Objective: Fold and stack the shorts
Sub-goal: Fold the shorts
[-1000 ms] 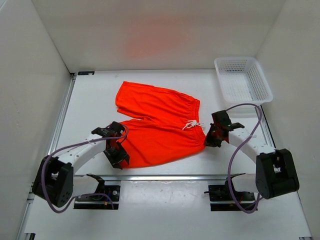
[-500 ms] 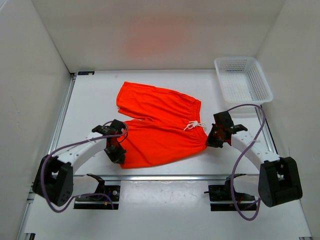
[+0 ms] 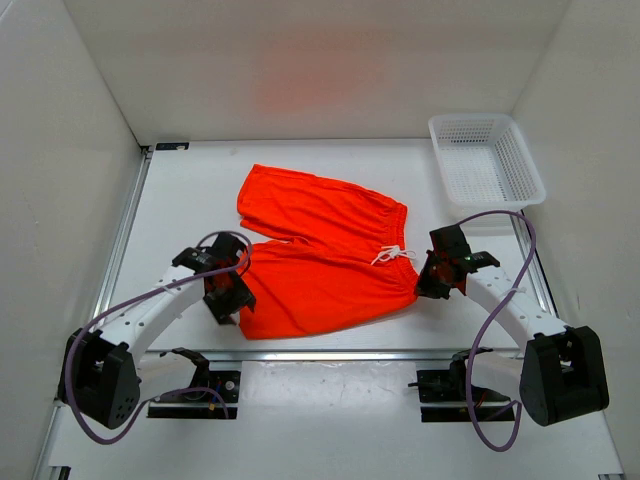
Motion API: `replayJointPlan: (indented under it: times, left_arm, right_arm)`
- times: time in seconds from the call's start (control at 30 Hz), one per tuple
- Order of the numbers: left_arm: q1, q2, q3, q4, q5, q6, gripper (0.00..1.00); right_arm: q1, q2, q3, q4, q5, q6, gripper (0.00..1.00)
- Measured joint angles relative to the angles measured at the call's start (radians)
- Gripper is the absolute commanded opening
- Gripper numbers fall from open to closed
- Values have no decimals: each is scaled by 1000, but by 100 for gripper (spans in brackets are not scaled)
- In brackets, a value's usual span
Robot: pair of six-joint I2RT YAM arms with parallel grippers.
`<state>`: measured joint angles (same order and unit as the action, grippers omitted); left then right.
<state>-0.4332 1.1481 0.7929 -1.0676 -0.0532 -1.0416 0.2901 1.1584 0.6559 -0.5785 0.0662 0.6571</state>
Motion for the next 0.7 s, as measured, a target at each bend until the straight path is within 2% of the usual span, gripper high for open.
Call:
replayJointPlan:
  times: [0.03, 0.1, 0.37, 0.47, 0.5, 0.53, 0.57, 0.7]
  left_arm:
    - [0, 3, -41, 15, 18, -2, 78]
    - [0, 10, -113, 38, 53, -10, 78]
    - [-5, 53, -164, 117, 91, -19, 62]
    - [-11, 126, -165, 154, 91, -21, 44]
    - [-15, 148, -165, 163, 90, -22, 36]
    - [-19, 164, -165, 169, 87, -26, 17]
    - [-23, 175, -165, 174, 88, -28, 10]
    - [-29, 175, -132, 148, 80, -16, 10]
  right_arm:
    - [0, 0, 0, 0, 0, -2, 0]
    - [0, 0, 0, 0, 0, -3, 0]
    - [0, 0, 0, 0, 0, -4, 0]
    - [0, 0, 0, 0, 0, -5, 0]
    - [0, 0, 0, 0, 0, -5, 0]
    - [0, 0, 0, 0, 0, -5, 0]
    - [0, 2, 0, 0, 1, -5, 0]
    - [0, 9, 0, 0, 3, -6, 0]
